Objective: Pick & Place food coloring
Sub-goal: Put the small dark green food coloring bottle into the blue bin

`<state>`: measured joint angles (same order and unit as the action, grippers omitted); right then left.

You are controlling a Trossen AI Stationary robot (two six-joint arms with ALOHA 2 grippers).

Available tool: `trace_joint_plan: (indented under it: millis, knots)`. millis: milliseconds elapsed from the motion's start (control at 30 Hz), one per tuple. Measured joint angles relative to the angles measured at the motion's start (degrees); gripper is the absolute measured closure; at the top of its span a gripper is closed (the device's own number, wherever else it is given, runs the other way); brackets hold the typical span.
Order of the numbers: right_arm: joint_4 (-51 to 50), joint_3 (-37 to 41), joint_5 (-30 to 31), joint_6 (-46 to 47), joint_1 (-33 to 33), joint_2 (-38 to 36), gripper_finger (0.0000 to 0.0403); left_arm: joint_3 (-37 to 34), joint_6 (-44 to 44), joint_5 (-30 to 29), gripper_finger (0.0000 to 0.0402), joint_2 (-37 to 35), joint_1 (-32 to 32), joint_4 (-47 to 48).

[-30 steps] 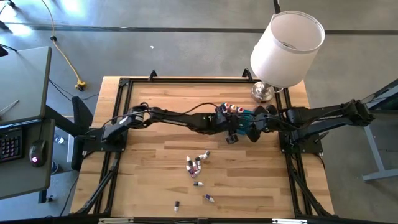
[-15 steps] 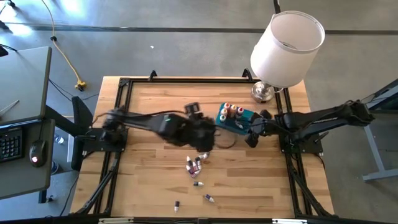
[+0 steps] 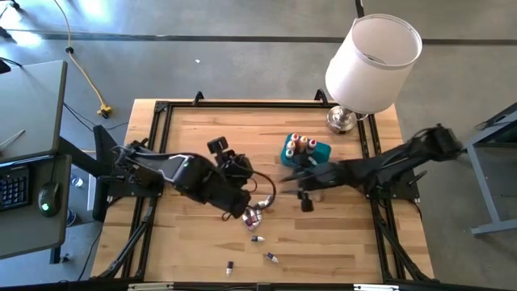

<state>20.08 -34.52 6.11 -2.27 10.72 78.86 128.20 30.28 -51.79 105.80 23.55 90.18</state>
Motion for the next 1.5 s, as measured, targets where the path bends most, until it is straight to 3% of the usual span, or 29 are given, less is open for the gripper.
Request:
trace_joint_plan:
  millis: [267,467,800,933,1100,1500]
  knots:
    - [-21.03,-17.63,-2.85,-11.15,-0.20,17.32,0.0263,0.07,0.02,1.89,0.0260,-0.05,0.11,-0.19]
    - [-25.33,-25.19,-5.19,-12.24,-0.24,23.58,0.0242,0.07,-0.03,3.45,0.0260,-0.04,0.11,-0.14]
    - [-26.45,-25.73,-5.64,-14.72,-2.74,27.38,0.0219,0.07,-0.42,3.69,0.0260,-0.04,0.11,-0.16]
    - [-28.04,-25.73,-6.03,-14.47,-4.22,27.38,0.0226,0.07,-0.44,3.69,0.0260,-0.04,0.11,-0.16]
    - [-27.46,-25.73,-11.10,-14.38,-4.73,27.92,0.0235,0.07,-0.12,3.74,0.0260,-0.04,0.11,-0.18]
    - [-26.19,-25.82,-11.09,-14.29,-4.61,31.45,0.0265,0.07,-0.03,3.76,0.0260,-0.04,0.11,-0.16]
